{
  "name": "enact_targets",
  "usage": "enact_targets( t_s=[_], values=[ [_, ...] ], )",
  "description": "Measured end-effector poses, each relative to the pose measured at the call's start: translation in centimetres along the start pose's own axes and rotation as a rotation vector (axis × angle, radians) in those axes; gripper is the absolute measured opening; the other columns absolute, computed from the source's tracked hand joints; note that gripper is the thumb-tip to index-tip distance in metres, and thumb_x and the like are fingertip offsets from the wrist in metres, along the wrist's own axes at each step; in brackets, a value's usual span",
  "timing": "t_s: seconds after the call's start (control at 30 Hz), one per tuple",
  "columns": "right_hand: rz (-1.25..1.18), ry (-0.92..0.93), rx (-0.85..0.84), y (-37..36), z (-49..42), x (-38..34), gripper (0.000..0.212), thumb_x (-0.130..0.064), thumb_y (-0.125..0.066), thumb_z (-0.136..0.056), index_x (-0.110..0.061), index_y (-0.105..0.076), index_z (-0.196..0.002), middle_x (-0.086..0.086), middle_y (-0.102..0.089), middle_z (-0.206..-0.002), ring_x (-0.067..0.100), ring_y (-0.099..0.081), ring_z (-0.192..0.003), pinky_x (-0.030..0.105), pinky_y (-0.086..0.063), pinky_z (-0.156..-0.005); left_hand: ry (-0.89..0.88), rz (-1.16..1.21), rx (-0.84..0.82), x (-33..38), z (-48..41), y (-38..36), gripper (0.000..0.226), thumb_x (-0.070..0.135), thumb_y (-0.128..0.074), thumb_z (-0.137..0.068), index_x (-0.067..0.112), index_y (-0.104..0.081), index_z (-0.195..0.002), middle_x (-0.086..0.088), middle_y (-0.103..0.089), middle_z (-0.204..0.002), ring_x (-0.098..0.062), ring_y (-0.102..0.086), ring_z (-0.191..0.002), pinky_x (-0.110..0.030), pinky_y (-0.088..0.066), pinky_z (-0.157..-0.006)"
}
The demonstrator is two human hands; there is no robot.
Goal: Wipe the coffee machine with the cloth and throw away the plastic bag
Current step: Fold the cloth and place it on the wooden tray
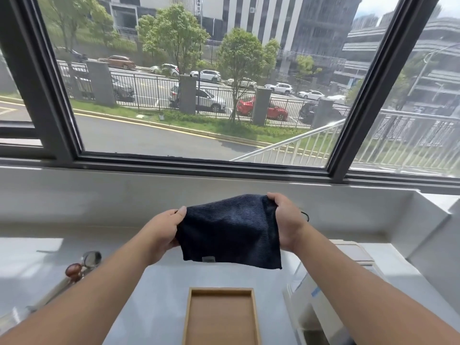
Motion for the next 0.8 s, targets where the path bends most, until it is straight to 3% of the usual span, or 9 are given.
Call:
enact_targets(
  t_s=[0.13, 0.3, 0.43, 0.53, 0.63, 0.8],
  values=[
    [0.140, -0.056, 0.015, -0.2, 0.1, 0.2, 0.031, -0.021, -0.047, -0.097, -0.004, -0.073, -0.101, 0.017, -0.070, -0.099, 0.030, -0.068, -0.087, 0.042, -0.052, -0.087, -0.063, 0.053, 0.000, 1.1, 0.4, 1.6, 0.031, 0.037, -0.059, -0.105, 0.013, -0.075, -0.116, -0.006, -0.081, -0.111, -0.018, -0.077, -0.087, -0.032, -0.057, -0.075],
    [0.228, -0.089, 0.064, 0.3, 0.0, 0.4, 0.026, -0.011, -0.048, -0.096, -0.002, -0.071, -0.104, 0.018, -0.072, -0.097, 0.031, -0.069, -0.083, 0.041, -0.056, -0.084, -0.055, 0.169, 0.007, 1.9, 0.2, 3.8, 0.041, 0.055, -0.066, -0.096, 0.017, -0.077, -0.107, -0.002, -0.080, -0.100, -0.020, -0.073, -0.083, -0.036, -0.057, -0.082],
    [0.246, -0.072, 0.088, 0.7, 0.1, 0.3, 0.022, -0.006, -0.051, -0.095, -0.003, -0.071, -0.104, 0.016, -0.075, -0.095, 0.030, -0.071, -0.084, 0.041, -0.058, -0.086, -0.109, 0.175, -0.016, 2.6, -0.2, 4.6, 0.025, 0.022, -0.074, -0.096, 0.014, -0.071, -0.119, -0.006, -0.081, -0.107, -0.016, -0.077, -0.082, -0.031, -0.055, -0.080],
    [0.244, -0.029, 0.076, 0.7, 0.0, 0.1, 0.023, -0.004, -0.053, -0.095, -0.005, -0.068, -0.112, 0.013, -0.075, -0.098, 0.028, -0.071, -0.089, 0.038, -0.056, -0.080, -0.136, 0.187, -0.030, 3.0, -0.5, 4.5, 0.031, -0.001, -0.070, -0.094, 0.012, -0.069, -0.122, -0.006, -0.080, -0.104, -0.015, -0.077, -0.082, -0.028, -0.056, -0.078],
    [0.273, 0.017, 0.004, 0.1, -0.1, -0.4, 0.027, -0.004, -0.053, -0.097, -0.010, -0.066, -0.120, 0.012, -0.073, -0.107, 0.028, -0.067, -0.099, 0.040, -0.053, -0.089, -0.137, 0.164, -0.046, 3.3, -0.9, 4.3, 0.036, -0.007, -0.069, -0.093, 0.013, -0.067, -0.122, -0.012, -0.077, -0.113, -0.017, -0.075, -0.089, -0.028, -0.056, -0.080],
    [0.472, 0.097, -0.044, -0.1, -0.4, -1.6, 0.025, -0.003, -0.057, -0.100, -0.010, -0.069, -0.120, 0.009, -0.077, -0.110, 0.022, -0.071, -0.099, 0.036, -0.055, -0.086, -0.189, -0.019, -0.056, 4.2, -1.2, 4.1, 0.046, -0.009, -0.073, -0.089, 0.016, -0.067, -0.127, -0.013, -0.077, -0.111, -0.023, -0.074, -0.100, -0.034, -0.055, -0.095]
  ],
)
Point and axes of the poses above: each hand's wrist, its own z-axis away from the middle knuckle, its own y-axis out of the back of the hand, x = y × z, the point moved 8 cm from there along -z, towards the middle knuckle
